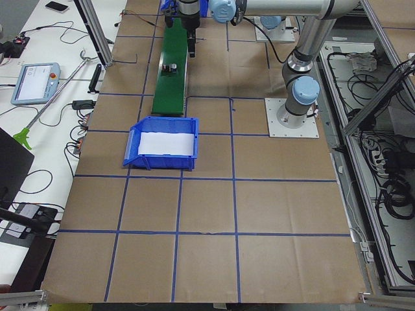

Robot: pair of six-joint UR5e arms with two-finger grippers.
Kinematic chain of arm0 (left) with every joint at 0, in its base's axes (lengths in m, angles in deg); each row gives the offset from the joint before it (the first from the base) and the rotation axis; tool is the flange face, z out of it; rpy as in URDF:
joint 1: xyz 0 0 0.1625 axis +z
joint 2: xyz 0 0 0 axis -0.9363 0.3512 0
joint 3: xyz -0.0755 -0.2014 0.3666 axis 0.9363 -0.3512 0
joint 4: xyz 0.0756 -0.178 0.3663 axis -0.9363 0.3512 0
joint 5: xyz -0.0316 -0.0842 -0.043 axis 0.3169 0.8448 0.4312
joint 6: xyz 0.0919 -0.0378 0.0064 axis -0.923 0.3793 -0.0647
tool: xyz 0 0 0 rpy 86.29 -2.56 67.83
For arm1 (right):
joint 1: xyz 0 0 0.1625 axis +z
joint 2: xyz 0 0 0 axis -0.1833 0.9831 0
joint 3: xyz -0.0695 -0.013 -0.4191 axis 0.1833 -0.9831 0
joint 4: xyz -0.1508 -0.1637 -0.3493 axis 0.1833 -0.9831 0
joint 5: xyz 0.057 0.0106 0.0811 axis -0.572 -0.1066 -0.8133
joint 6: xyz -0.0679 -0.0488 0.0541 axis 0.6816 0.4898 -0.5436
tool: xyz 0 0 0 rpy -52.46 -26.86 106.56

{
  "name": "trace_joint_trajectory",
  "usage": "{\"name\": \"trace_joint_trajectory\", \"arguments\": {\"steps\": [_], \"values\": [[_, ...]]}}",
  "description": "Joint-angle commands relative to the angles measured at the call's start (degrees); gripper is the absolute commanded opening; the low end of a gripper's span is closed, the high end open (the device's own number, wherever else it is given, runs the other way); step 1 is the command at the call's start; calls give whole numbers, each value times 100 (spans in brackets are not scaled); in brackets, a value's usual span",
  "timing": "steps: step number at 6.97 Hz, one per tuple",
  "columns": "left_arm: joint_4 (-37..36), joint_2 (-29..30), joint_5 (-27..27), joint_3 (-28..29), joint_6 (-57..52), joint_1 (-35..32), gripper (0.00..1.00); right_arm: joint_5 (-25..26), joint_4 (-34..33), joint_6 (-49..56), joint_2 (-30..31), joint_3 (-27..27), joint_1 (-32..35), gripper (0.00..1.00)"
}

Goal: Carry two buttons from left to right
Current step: 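Carry the yellow button with the right gripper into the empty bin and release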

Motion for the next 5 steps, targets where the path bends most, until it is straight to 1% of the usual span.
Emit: {"name": "trace_joint_trajectory", "arguments": {"steps": [1, 2, 5], "values": [[0, -6, -3, -13, 0, -3, 99, -13, -988, 290, -31, 735, -247, 2], [0, -6, -3, -13, 0, -3, 99, -30, -1335, 307, -40, 1071, -352, 2], [0, -6, -12, -13, 0, -3, 99, -66, -1768, 492, -162, 1477, -380, 3]]}}
